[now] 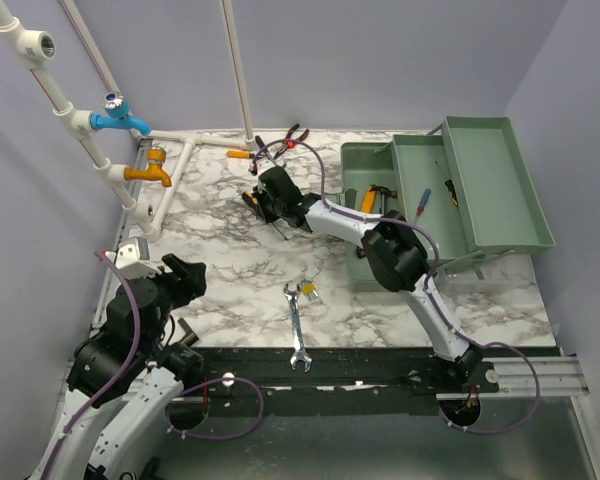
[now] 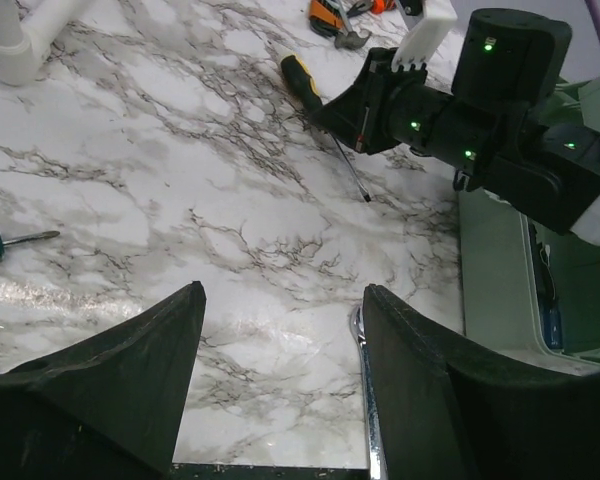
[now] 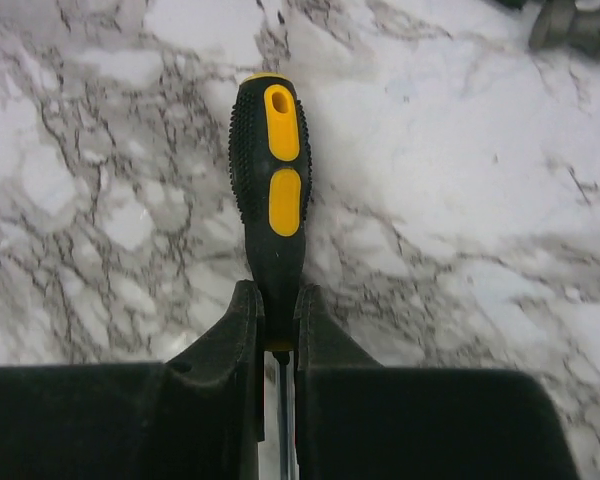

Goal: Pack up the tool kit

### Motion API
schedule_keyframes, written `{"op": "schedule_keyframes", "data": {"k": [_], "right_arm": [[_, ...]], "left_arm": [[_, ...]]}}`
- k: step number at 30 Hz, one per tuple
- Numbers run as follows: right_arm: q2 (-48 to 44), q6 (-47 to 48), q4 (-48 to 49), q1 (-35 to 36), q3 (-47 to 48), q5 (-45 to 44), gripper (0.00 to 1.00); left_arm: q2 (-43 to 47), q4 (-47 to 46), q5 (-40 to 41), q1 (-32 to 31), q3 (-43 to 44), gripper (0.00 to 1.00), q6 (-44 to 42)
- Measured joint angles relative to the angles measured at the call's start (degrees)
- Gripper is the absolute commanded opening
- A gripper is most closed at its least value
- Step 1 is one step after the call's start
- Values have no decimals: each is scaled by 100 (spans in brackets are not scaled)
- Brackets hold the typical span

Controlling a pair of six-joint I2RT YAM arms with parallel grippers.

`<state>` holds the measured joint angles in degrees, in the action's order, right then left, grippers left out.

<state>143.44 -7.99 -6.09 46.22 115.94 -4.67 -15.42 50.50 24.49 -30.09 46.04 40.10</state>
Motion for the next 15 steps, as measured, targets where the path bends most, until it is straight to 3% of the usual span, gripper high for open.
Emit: {"op": "schedule_keyframes", "data": {"k": [6, 12, 15], "right_arm": [[-1443, -111, -155, 2, -1235, 162, 1], [-2970, -166, -529, 2, -1360, 96, 1], [-3681, -186, -811, 2, -1467, -365, 1]], "left_arm": [[-39, -212, -214, 0, -271, 66, -7], [-42, -640, -612, 0, -678, 65, 7], [-68, -868, -809, 0, -896, 64, 66]]}}
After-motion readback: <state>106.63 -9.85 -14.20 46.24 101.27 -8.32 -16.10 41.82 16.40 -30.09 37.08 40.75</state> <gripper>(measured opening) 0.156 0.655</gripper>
